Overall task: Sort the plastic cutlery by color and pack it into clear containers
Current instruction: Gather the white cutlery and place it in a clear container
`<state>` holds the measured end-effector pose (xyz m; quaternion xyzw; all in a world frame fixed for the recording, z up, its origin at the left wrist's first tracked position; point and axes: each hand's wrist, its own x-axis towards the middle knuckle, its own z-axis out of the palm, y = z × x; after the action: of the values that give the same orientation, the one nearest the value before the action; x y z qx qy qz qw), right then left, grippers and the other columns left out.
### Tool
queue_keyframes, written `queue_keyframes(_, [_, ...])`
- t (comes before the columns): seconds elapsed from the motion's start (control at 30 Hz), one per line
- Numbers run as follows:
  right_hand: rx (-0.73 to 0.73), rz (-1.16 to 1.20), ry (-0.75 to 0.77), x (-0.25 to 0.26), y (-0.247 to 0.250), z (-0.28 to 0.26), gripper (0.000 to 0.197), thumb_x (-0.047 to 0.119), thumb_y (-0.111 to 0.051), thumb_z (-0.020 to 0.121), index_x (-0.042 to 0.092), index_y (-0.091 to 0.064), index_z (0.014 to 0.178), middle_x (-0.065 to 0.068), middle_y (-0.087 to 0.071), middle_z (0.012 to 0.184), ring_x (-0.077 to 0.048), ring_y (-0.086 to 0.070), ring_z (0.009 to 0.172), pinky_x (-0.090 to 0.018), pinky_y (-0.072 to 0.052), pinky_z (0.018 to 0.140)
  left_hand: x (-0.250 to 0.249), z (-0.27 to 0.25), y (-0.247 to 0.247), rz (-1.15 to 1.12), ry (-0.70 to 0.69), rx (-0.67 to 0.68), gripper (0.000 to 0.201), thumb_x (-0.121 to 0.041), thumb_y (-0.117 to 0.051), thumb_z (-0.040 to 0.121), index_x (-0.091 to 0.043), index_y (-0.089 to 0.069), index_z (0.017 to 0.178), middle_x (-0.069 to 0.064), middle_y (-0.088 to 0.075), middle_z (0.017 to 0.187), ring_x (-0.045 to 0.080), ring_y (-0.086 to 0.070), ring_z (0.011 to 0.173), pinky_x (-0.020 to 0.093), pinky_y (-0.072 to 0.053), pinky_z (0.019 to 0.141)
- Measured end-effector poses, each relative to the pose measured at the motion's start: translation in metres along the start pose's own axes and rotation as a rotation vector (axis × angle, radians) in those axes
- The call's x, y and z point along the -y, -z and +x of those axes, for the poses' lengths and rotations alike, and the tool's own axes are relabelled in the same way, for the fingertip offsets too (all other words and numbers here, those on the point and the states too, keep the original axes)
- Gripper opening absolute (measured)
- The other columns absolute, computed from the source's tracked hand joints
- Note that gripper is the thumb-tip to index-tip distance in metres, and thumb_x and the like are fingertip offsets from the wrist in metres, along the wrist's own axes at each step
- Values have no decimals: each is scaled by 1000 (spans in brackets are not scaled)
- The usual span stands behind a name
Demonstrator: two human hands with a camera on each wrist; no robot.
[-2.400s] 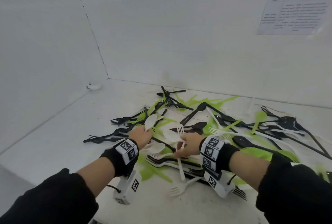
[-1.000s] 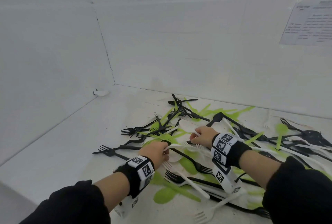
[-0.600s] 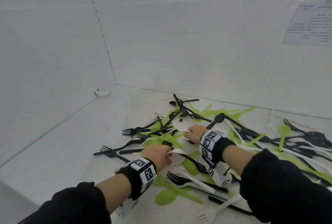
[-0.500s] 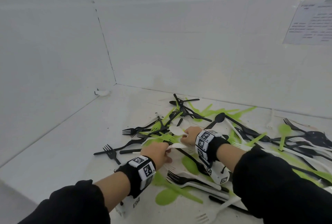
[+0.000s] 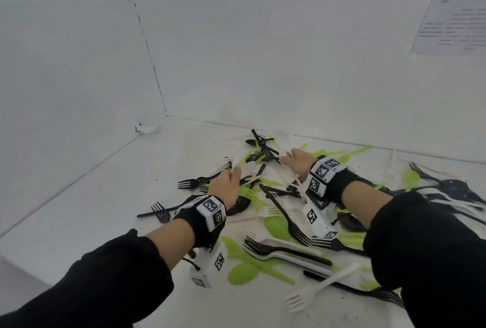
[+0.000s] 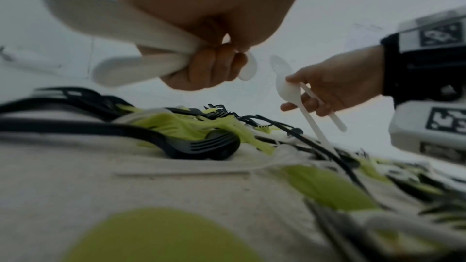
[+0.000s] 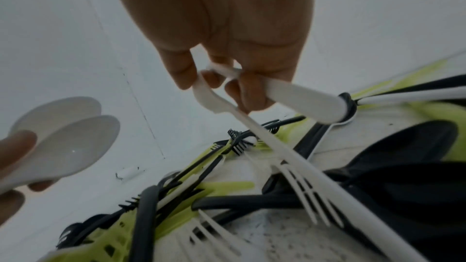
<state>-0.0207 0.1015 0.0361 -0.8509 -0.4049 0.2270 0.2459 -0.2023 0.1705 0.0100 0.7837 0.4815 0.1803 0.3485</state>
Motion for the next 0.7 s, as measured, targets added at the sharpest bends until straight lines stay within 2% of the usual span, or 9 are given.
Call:
queue_keyframes(0.1, [-41,133,26,-4,3,-5,27,35,-35,99,9,-38,91,-12,-58,99,-19,-45,89,-27,-30,76,-5,5,-6,-140,94,-17,24,-28,-43,94,-7,-54,87,8,-52,85,26,-48,85,29,-34,74])
queue_keyframes(0.17, [-92,194,68,-5,4,-10,28,37,-33,99,11,-39,91,-9,-55,101,-19,-46,89,-28,-32,78,-4,8,-11,-226,111,-14,25,-21,-45,92,-11,-48,69,6,-50,72,25,-46,76,28,-34,69])
queue_keyframes(0.23, [-133,274,104,-3,3,-14,33,38,-35,99,7,-41,107,-4,-46,100,-19,-46,89,-30,-35,81,-4,9,-16,-358,111,-24,31,-19,-44,94,-14,-44,64,4,-46,64,26,-45,69,31,-36,66])
queue_keyframes(0.3, [-154,398,88,2,-1,-19,32,38,-39,97,9,-39,112,-3,-45,95,-15,-45,73,-31,-40,70,-9,6,-20,-551,120,-17,27,-18,-42,97,-16,-46,71,2,-46,66,23,-44,58,28,-39,57])
queue_keyframes(0.4, [-92,651,29,11,-15,-26,16,21,-42,96,17,-39,111,-1,-42,84,-12,-36,59,-25,-34,50,-17,-2,-24,-738,188,34,18,-19,-39,99,-16,-44,81,1,-42,70,13,-34,48,22,-31,45])
queue_keyframes(0.47, [-58,823,30,20,-29,-32,23,11,-45,94,17,-36,114,-4,-41,87,-12,-35,55,-24,-32,47,-20,-3,-26,-823,239,76,18,-19,-38,97,-15,-48,83,1,-38,67,12,-29,43,20,-24,42])
queue_keyframes(0.57, [-72,873,20,31,-45,-38,33,9,-51,91,16,-30,114,-6,-47,91,-12,-38,52,-24,-33,44,-24,-6,-27,-883,260,145,25,-17,-33,97,-15,-55,86,-1,-32,60,10,-25,42,18,-21,40])
queue_keyframes(0.67, [-50,844,17,39,-58,-35,16,11,-45,94,10,-45,110,-7,-55,85,-12,-46,55,-19,-37,41,-26,-11,-28,-847,232,198,31,-22,-30,98,-14,-57,85,-1,-35,58,11,-27,43,21,-23,41])
queue_keyframes(0.7, [-60,833,9,42,-62,-34,19,13,-44,95,6,-49,113,-8,-58,89,-14,-53,63,-18,-44,47,-27,-13,-29,-808,217,207,33,-25,-29,99,-15,-59,89,0,-42,61,11,-31,45,22,-25,41])
